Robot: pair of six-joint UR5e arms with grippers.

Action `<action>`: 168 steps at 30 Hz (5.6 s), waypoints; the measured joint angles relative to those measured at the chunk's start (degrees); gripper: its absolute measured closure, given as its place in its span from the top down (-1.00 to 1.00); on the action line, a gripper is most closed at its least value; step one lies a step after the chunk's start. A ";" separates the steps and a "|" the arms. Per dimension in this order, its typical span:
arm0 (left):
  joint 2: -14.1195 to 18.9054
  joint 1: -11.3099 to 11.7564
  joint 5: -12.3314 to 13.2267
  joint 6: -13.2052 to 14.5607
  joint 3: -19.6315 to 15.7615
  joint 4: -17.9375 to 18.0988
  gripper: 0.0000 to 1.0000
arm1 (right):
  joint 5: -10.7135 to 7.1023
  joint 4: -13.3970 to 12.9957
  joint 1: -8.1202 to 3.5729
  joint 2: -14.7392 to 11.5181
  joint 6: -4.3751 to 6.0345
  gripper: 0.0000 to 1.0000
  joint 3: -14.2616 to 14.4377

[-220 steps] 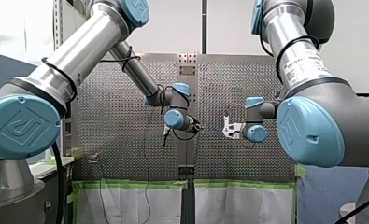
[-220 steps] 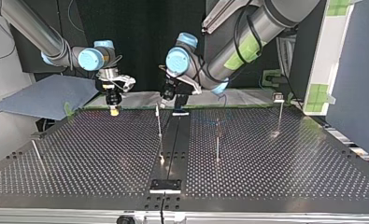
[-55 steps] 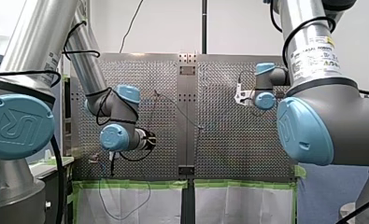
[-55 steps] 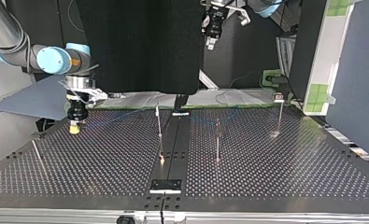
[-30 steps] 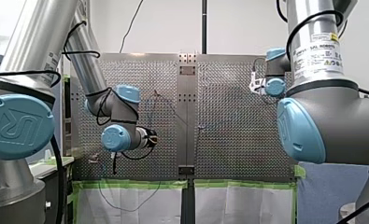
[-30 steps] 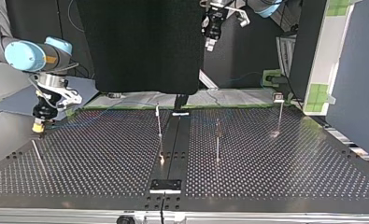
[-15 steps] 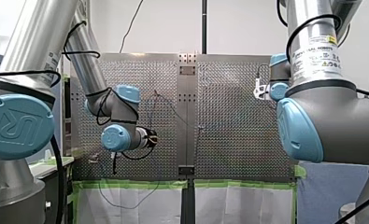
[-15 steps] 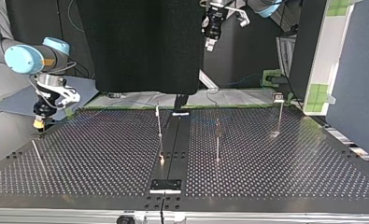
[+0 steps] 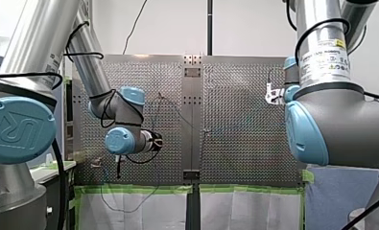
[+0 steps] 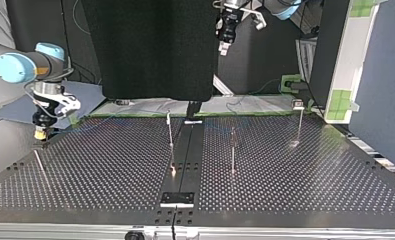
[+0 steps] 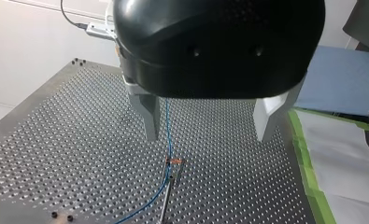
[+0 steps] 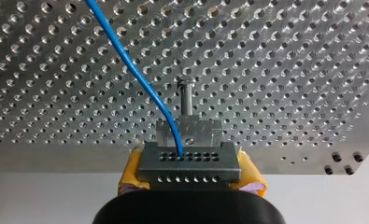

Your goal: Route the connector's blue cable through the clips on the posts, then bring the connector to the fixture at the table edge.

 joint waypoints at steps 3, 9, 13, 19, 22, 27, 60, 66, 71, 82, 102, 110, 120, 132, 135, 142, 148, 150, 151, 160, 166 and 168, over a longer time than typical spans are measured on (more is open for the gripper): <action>0.02 -0.01 0.02 -0.02 0.13 -0.29 0.98 | -1.49 -0.36 -0.83 0.20 0.05 -1.00 -0.13; 0.00 0.00 -0.14 0.07 0.20 -0.52 0.98 | -4.52 -0.58 -2.14 1.03 0.13 -1.00 -0.85; 0.01 0.02 -0.46 0.30 0.28 -0.87 0.98 | -6.37 0.21 -2.44 2.11 -0.12 -1.00 -2.12; -0.02 0.03 -1.81 0.84 0.30 -1.63 0.98 | -9.39 1.15 -2.92 2.55 -0.20 -1.00 -3.63; -0.02 0.03 -1.97 0.91 0.33 -1.74 0.98 | -10.74 1.92 -3.38 2.55 -0.56 -1.00 -4.05; -0.02 0.07 -2.02 0.93 0.36 -1.78 0.98 | -12.98 2.40 -4.27 2.59 -0.81 -1.00 -4.21; -0.03 0.44 -2.02 0.97 0.81 -2.14 0.98 | -23.11 3.86 -8.73 2.68 -1.20 -1.00 -5.04; -0.03 0.53 -1.95 1.04 0.82 -2.18 0.98 | -23.12 3.91 -8.83 2.75 -1.12 -1.00 -5.34; -0.01 0.61 -1.86 1.05 0.93 -2.21 0.98 | -23.16 4.16 -8.67 2.81 -0.93 -1.00 -5.61; -0.01 0.71 -1.98 1.18 1.03 -2.35 0.98 | -23.15 5.27 -8.63 3.18 -0.28 -1.00 -5.89; 0.00 0.73 -2.01 1.31 1.35 -2.69 0.98 | -23.11 6.75 -8.43 3.80 -0.03 -1.00 -7.77; -0.02 0.73 -2.03 1.32 1.39 -2.91 0.98 | -23.11 6.75 -8.50 3.99 -0.01 -1.00 -7.99; -0.02 0.73 -2.02 1.54 1.83 -3.57 0.98 | -23.69 6.69 -8.42 4.31 0.15 -1.00 -8.15; -0.02 0.74 -2.03 1.58 1.96 -3.76 0.98 | -24.98 6.72 -8.56 4.51 0.09 -1.00 -8.70; -0.03 0.74 -2.03 1.58 1.96 -3.79 0.98 | -25.10 6.77 -8.62 4.54 0.07 -1.00 -8.87; -0.01 0.73 -2.03 1.58 1.98 -3.80 0.98 | -25.40 6.80 -8.63 4.61 0.06 -1.00 -9.14; -0.02 0.73 -2.03 1.58 1.98 -3.80 0.98 | -25.48 6.81 -8.47 4.68 0.06 -1.00 -9.28; -0.02 0.73 -2.02 1.58 1.98 -3.80 0.98 | -25.51 6.81 -8.44 4.71 0.06 -1.00 -9.34; -0.03 0.73 -2.03 1.58 1.98 -3.80 0.98 | -25.53 6.81 -8.43 4.71 0.07 -1.00 -9.35; -0.01 0.78 -2.02 1.58 2.12 -3.99 0.98 | -25.57 6.55 -8.40 4.79 0.22 -1.00 -9.39; -0.03 0.80 -2.03 1.58 2.14 -4.06 0.98 | -25.57 6.22 -8.39 4.92 0.24 -1.00 -9.40; -0.03 0.81 -2.03 1.58 2.17 -4.07 0.98 | -25.57 6.10 -8.39 4.95 0.24 -1.00 -9.40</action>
